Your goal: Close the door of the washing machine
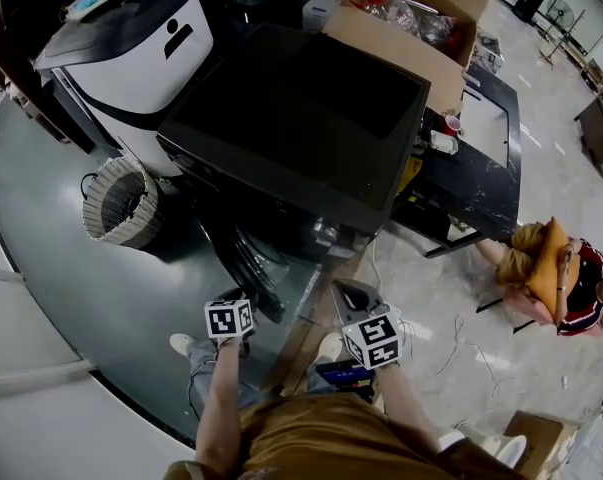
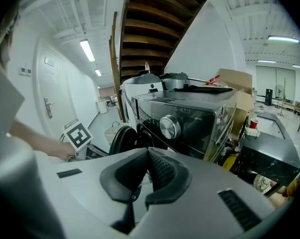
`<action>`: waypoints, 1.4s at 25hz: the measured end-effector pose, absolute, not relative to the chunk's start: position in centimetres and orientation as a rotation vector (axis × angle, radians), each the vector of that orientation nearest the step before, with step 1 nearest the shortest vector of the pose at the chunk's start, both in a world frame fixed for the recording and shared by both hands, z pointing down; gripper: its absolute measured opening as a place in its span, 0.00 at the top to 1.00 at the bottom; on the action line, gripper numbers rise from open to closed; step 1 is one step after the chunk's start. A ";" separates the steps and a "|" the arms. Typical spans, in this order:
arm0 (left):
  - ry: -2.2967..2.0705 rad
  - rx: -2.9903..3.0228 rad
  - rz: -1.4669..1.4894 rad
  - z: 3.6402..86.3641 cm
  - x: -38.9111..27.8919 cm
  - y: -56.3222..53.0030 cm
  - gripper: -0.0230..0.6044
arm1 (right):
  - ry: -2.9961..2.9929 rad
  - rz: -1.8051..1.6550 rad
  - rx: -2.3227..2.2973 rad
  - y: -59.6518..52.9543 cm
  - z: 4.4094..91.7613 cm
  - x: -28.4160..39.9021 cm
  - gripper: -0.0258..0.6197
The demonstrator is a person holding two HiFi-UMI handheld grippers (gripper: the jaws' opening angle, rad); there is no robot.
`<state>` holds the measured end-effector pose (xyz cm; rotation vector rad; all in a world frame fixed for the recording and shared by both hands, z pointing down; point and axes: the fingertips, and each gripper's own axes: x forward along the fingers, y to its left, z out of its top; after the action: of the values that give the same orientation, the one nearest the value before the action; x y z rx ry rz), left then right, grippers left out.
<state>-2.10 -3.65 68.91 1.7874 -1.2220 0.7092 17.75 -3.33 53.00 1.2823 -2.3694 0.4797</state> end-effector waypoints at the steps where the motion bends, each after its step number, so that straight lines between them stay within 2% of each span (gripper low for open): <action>1: -1.220 1.789 0.707 68.9 -2.0 -3.8 0.69 | -2.370 0.479 1.286 -3.4 53.0 17.8 0.94; 35: -1.138 1.856 0.623 68.9 4.0 -8.2 0.70 | -2.277 0.504 1.431 -3.4 53.5 23.6 0.94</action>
<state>3.95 -8.23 68.85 1.8556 -1.1379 0.6225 23.55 -3.43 53.49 1.4309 -2.2774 0.5038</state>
